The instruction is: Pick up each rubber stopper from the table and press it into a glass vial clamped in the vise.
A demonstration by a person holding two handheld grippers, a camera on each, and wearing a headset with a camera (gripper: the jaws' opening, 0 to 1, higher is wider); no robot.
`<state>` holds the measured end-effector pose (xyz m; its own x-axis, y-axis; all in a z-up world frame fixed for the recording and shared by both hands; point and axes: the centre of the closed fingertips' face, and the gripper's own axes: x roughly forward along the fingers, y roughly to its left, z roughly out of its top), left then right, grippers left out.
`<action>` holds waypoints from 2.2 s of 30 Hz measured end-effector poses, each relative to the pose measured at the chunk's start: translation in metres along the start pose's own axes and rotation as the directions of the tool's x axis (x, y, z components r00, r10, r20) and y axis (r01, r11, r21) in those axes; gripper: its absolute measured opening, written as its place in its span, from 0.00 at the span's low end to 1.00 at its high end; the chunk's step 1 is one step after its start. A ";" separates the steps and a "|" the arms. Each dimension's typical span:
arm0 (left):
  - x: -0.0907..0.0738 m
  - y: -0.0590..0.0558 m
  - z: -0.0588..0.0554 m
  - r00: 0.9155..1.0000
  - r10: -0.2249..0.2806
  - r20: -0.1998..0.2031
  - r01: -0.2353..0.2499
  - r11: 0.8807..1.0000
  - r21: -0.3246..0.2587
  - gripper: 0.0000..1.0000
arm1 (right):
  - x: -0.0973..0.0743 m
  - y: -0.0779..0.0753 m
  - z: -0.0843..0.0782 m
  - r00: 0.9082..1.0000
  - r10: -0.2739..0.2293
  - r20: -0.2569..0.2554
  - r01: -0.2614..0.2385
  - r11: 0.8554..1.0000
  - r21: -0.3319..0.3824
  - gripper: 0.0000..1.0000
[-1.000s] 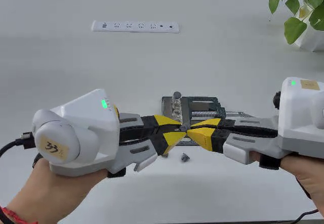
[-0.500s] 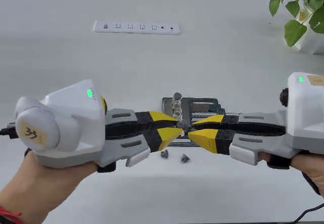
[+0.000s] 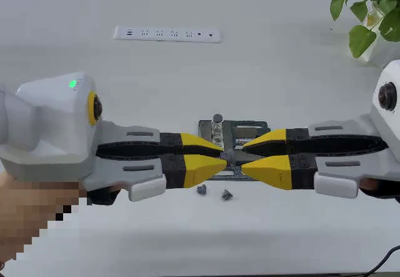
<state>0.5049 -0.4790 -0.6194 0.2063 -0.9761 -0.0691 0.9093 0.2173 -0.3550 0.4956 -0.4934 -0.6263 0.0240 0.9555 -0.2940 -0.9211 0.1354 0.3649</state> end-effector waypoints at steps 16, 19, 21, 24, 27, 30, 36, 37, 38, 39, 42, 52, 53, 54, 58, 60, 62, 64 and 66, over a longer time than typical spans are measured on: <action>0.001 -0.014 0.008 0.997 -0.063 0.055 0.066 0.996 -0.060 0.03 | 0.008 0.016 0.012 0.998 0.067 0.023 -0.067 0.998 0.007 0.12; 0.002 -0.015 0.008 0.996 -0.066 0.059 0.070 0.995 -0.065 0.03 | 0.008 0.017 0.012 0.997 0.071 0.022 -0.072 0.997 0.002 0.10; 0.002 -0.015 0.009 0.995 -0.071 0.064 0.075 0.995 -0.072 0.03 | 0.007 0.017 0.012 0.997 0.074 0.025 -0.074 0.997 0.006 0.10; 0.002 -0.016 0.008 0.995 -0.076 0.059 0.080 0.994 -0.074 0.03 | 0.006 0.018 0.013 0.996 0.082 0.030 -0.082 0.997 0.011 0.07; 0.002 -0.017 0.007 0.995 -0.084 0.059 0.088 0.993 -0.079 0.03 | 0.006 0.019 0.012 0.996 0.086 0.031 -0.087 0.996 0.013 0.07; 0.002 -0.018 0.007 0.994 -0.090 0.059 0.095 0.992 -0.082 0.03 | 0.005 0.019 0.012 0.995 0.092 0.030 -0.092 0.996 0.010 0.07; 0.001 -0.021 0.009 0.991 -0.110 0.070 0.117 0.988 -0.103 0.03 | 0.006 0.023 0.013 0.993 0.113 0.028 -0.113 0.994 0.000 0.07; 0.000 -0.021 0.009 0.991 -0.113 0.073 0.121 0.987 -0.108 0.03 | 0.006 0.023 0.013 0.993 0.116 0.026 -0.116 0.993 -0.002 0.07; 0.000 -0.021 0.009 0.990 -0.115 0.076 0.123 0.986 -0.110 0.03 | 0.005 0.023 0.013 0.993 0.118 0.024 -0.118 0.993 -0.004 0.07; 0.000 -0.021 0.009 0.990 -0.117 0.078 0.125 0.985 -0.115 0.03 | 0.005 0.023 0.013 0.992 0.121 0.023 -0.120 0.993 -0.004 0.07; -0.001 -0.022 0.010 0.988 -0.125 0.085 0.135 0.983 -0.124 0.03 | 0.005 0.024 0.014 0.991 0.131 0.021 -0.130 0.991 -0.009 0.07; -0.003 -0.023 0.012 0.985 -0.136 0.106 0.150 0.978 -0.145 0.03 | 0.006 0.026 0.017 0.991 0.136 0.016 -0.135 0.990 -0.028 0.06; -0.003 -0.023 0.012 0.985 -0.136 0.108 0.151 0.978 -0.143 0.03 | 0.006 0.026 0.017 0.991 0.135 0.017 -0.135 0.990 -0.030 0.06; -0.004 -0.024 0.012 0.984 -0.137 0.109 0.152 0.978 -0.141 0.03 | 0.006 0.026 0.017 0.991 0.134 0.017 -0.134 0.991 -0.030 0.05; -0.004 -0.023 0.013 0.984 -0.135 0.112 0.150 0.979 -0.140 0.03 | 0.006 0.027 0.018 0.991 0.130 0.013 -0.130 0.991 -0.034 0.05; -0.003 -0.022 0.012 0.985 -0.132 0.107 0.146 0.980 -0.135 0.03 | 0.006 0.026 0.017 0.992 0.125 0.004 -0.125 0.991 -0.039 0.05; -0.003 -0.022 0.011 0.986 -0.131 0.104 0.145 0.980 -0.135 0.04 | 0.006 0.025 0.016 0.992 0.125 0.000 -0.125 0.991 -0.038 0.05; -0.003 -0.022 0.011 0.986 -0.129 0.103 0.142 0.982 -0.129 0.03 | 0.006 0.025 0.016 0.993 0.121 -0.002 -0.121 0.992 -0.037 0.05; -0.003 -0.022 0.010 0.987 -0.127 0.099 0.139 0.981 -0.133 0.04 | 0.007 0.025 0.015 0.993 0.119 -0.007 -0.119 0.992 -0.038 0.05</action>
<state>0.4881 -0.4810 -0.6023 0.1242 -0.9898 0.0691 0.8728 0.0759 -0.4821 0.4782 -0.4798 -0.6058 -0.0887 0.9630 -0.2544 -0.9315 0.0102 0.3637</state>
